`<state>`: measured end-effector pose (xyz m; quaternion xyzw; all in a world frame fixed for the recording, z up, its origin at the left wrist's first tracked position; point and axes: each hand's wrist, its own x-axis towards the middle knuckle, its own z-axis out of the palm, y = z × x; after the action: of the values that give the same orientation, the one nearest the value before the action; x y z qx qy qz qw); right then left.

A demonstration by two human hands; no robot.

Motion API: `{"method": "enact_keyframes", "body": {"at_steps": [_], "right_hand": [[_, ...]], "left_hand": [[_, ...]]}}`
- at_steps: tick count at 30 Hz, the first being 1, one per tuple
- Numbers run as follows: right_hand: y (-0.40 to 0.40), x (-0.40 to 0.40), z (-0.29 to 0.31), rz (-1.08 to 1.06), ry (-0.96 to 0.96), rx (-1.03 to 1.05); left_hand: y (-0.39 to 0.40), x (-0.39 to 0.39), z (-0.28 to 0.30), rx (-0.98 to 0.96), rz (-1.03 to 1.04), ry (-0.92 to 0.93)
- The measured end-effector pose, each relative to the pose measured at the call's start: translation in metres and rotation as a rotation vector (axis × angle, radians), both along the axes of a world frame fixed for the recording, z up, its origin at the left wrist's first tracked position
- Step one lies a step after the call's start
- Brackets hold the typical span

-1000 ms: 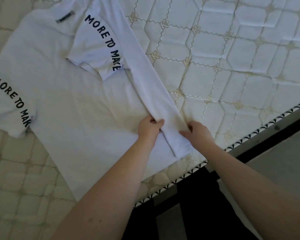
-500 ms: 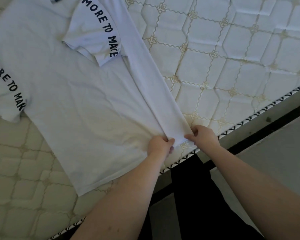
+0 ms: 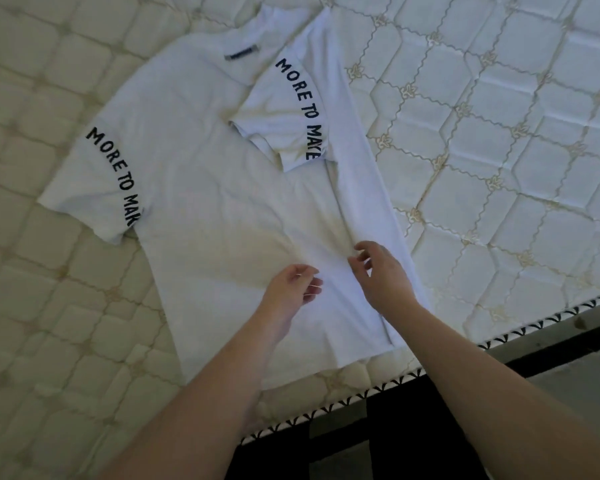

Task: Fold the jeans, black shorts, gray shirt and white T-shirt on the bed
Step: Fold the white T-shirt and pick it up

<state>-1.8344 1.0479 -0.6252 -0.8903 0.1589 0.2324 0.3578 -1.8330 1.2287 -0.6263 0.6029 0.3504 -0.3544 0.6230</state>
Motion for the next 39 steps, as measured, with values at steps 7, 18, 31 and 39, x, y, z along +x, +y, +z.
{"method": "enact_keyframes", "body": {"at_steps": [7, 18, 31, 39], "right_hand": [[0.098, 0.077, 0.0, 0.018, 0.01, 0.162], [0.247, 0.156, -0.018, 0.004, 0.249, 0.637], [0.279, 0.216, -0.048, -0.175, 0.307, 0.801], [0.277, 0.231, -0.02, -0.139, 0.356, 0.849]], "left_hand": [[0.128, 0.04, 0.002, 0.213, 0.209, -0.162], [0.293, 0.084, -0.011, 0.711, 0.302, -0.205], [0.352, 0.154, -0.028, 0.043, 0.643, -0.103], [0.299, 0.183, 0.041, 0.58, 0.197, -0.65]]}}
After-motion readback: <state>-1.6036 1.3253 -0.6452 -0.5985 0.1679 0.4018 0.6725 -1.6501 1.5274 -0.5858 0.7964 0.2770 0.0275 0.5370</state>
